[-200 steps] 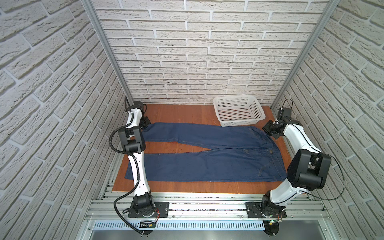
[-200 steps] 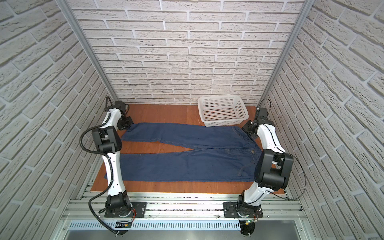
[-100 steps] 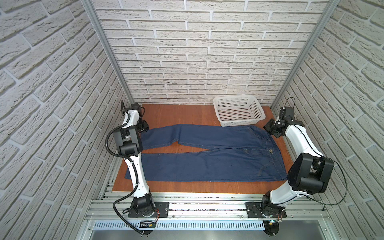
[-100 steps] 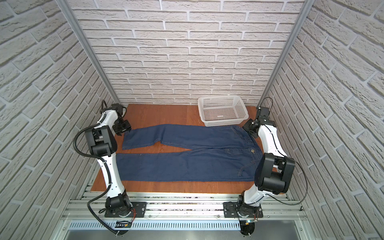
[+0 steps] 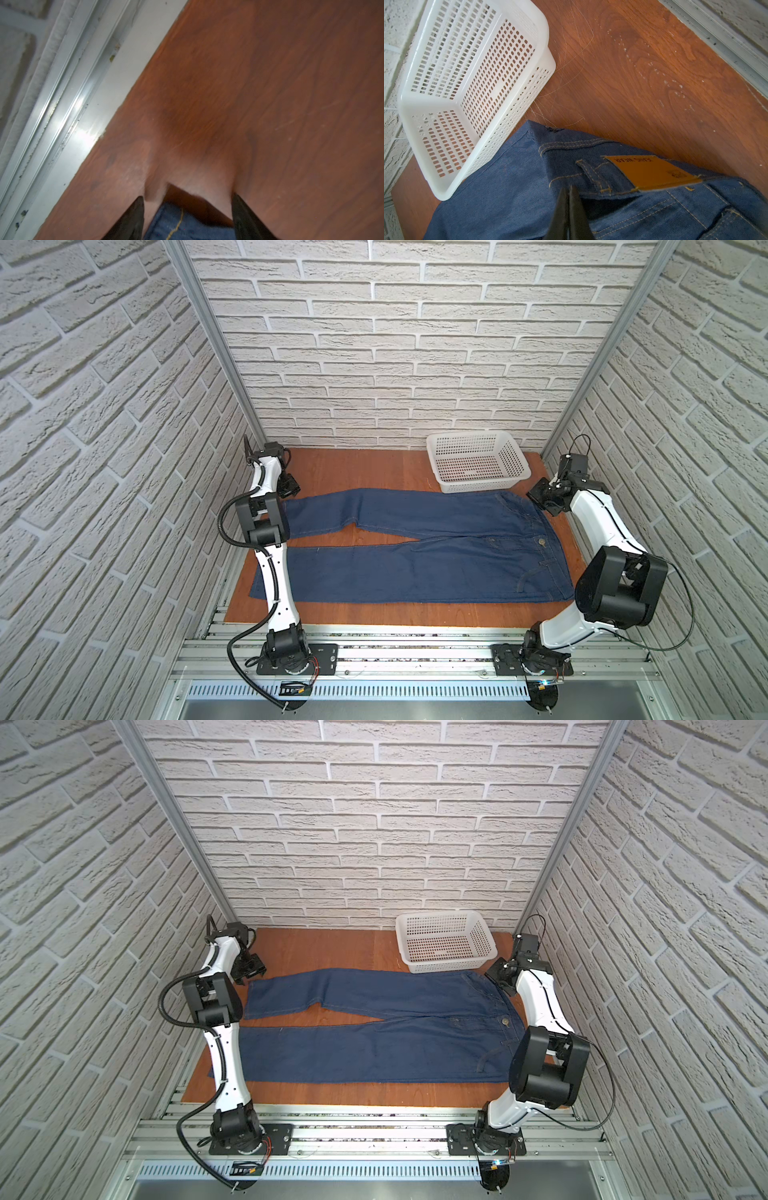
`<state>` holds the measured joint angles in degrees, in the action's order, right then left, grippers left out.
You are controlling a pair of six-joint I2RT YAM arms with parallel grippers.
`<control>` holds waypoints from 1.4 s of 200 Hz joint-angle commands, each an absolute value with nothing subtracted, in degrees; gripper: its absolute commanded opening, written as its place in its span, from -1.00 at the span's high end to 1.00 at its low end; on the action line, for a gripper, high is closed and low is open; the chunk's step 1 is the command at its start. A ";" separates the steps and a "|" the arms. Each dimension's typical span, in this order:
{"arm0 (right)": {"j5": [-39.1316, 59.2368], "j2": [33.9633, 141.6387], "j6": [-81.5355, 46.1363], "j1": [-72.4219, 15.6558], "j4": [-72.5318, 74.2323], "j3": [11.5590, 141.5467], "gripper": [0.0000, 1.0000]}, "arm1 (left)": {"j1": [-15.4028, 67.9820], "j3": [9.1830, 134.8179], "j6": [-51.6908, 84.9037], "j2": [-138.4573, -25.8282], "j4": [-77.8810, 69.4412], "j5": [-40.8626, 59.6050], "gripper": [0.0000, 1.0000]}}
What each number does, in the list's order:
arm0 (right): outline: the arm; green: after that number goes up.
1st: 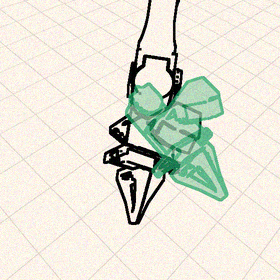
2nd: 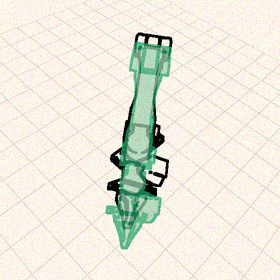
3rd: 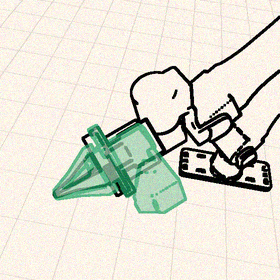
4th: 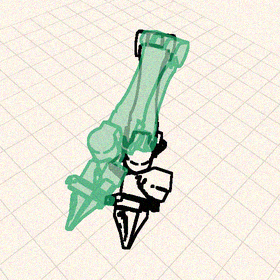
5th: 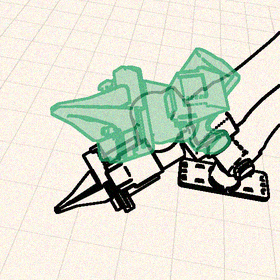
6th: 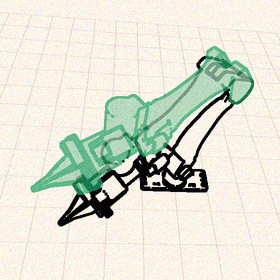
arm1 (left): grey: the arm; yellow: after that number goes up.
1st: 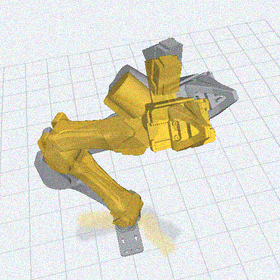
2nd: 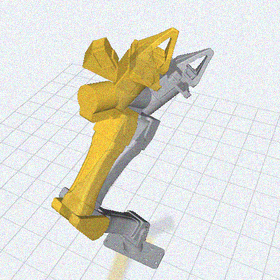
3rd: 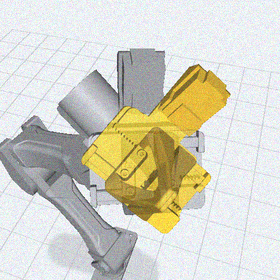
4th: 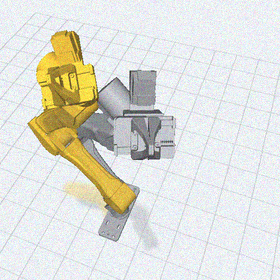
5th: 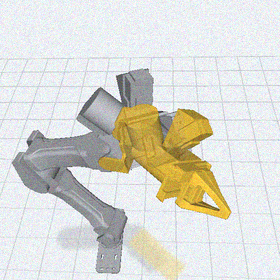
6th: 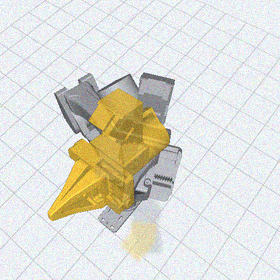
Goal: Fold and stack the trousers
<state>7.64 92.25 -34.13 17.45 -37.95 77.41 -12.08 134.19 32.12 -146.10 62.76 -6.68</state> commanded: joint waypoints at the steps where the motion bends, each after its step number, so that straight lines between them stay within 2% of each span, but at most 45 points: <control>1: 8.56 90.88 -34.45 17.44 -36.66 77.83 0.89 | -11.60 131.26 32.17 -145.82 64.99 -7.91 -0.35; 24: 8.73 91.05 -34.50 17.41 -36.47 77.58 0.90 | -11.64 127.62 32.34 -144.30 63.42 -8.06 -0.19; 90: 9.22 91.05 -34.80 17.75 -36.17 77.34 0.89 | -11.83 117.66 32.76 -139.25 59.19 -7.04 0.58; 121: 9.36 91.14 -34.88 17.82 -36.30 77.52 0.89 | -11.96 117.50 32.96 -137.82 58.71 -7.77 1.00; 181: 9.78 91.06 -35.97 19.50 -35.25 78.76 0.90 | -13.29 132.53 31.42 -137.95 61.16 -10.56 1.00; 209: 9.98 89.82 -36.76 21.07 -34.63 78.41 0.89 | -14.74 135.52 30.74 -135.58 61.43 -10.90 1.00; 232: 10.17 88.39 -37.16 21.87 -34.54 77.40 0.89 | -16.17 131.76 30.53 -131.71 60.42 -10.76 1.00; 280: 10.17 85.17 -37.43 23.62 -35.02 74.26 0.89 | -19.17 113.55 31.79 -121.46 52.40 -7.54 1.00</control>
